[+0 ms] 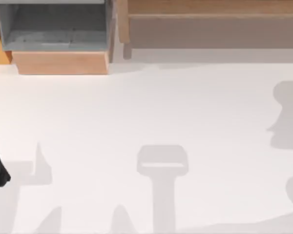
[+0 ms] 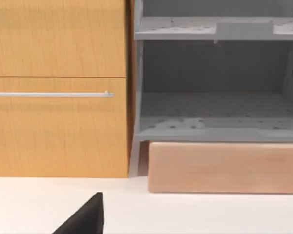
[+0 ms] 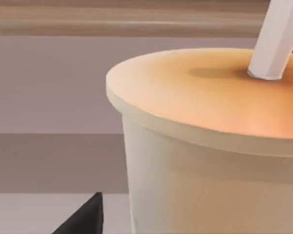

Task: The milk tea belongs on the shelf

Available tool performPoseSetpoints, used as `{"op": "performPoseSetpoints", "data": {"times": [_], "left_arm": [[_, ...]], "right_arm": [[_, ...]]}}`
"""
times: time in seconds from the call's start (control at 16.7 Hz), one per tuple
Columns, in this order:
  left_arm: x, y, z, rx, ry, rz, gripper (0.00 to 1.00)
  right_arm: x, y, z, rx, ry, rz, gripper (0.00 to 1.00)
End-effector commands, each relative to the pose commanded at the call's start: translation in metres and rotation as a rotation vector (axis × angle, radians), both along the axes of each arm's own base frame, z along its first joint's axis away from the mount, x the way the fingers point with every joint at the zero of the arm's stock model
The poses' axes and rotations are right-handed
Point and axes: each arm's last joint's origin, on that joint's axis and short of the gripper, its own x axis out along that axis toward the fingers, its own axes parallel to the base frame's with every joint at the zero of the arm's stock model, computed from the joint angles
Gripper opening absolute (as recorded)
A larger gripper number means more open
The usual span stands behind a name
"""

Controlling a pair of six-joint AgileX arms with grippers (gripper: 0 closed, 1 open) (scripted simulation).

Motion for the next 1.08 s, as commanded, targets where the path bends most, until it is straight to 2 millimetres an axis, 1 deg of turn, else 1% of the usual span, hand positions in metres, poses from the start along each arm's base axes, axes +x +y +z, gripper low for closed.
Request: {"op": "performPoseSetpoints", "data": {"times": [0.12,0.18,0.42,1.08], "left_arm": [[0.000,0.000,0.000,0.000,0.000,0.000,1.00],[0.000,0.000,0.000,0.000,0.000,0.000,1.00],[0.000,0.000,0.000,0.000,0.000,0.000,1.00],[0.000,0.000,0.000,0.000,0.000,0.000,1.00]], "right_arm": [[0.016,0.001,0.001,0.000,-0.001,0.000,1.00],[0.021,0.001,0.001,0.000,0.001,0.000,1.00],[0.023,0.001,0.001,0.000,0.001,0.000,1.00],[0.023,0.001,0.001,0.000,0.001,0.000,0.17]]}}
